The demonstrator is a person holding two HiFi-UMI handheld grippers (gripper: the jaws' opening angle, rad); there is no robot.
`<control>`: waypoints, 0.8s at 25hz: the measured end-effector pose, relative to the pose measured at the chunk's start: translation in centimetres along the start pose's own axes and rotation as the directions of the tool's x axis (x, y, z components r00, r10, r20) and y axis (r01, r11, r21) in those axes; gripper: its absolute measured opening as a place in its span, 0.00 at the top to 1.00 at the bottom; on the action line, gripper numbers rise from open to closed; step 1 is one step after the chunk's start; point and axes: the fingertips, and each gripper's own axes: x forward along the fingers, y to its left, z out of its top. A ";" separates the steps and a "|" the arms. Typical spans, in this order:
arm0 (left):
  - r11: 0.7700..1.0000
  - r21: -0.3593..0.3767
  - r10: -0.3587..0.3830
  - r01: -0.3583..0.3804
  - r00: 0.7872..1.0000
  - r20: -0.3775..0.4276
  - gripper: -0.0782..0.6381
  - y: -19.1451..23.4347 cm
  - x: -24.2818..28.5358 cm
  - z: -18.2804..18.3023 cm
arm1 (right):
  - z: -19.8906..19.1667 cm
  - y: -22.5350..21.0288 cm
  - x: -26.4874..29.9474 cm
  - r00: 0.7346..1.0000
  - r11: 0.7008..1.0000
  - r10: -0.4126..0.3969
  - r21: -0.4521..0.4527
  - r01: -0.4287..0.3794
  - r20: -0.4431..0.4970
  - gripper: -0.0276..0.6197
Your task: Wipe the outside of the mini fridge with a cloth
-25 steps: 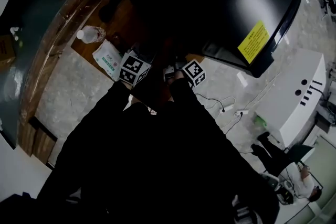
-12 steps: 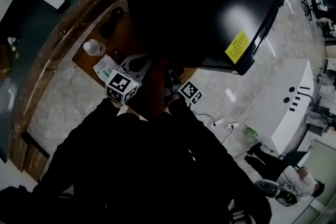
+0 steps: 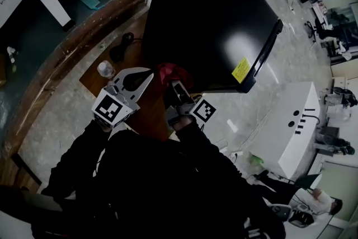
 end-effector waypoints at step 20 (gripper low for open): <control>0.995 0.020 0.096 -0.097 0.995 0.040 0.89 7.1 2.6 1.6 | 4.5 2.8 9.9 0.992 0.993 0.056 0.095 -0.067 0.117 0.83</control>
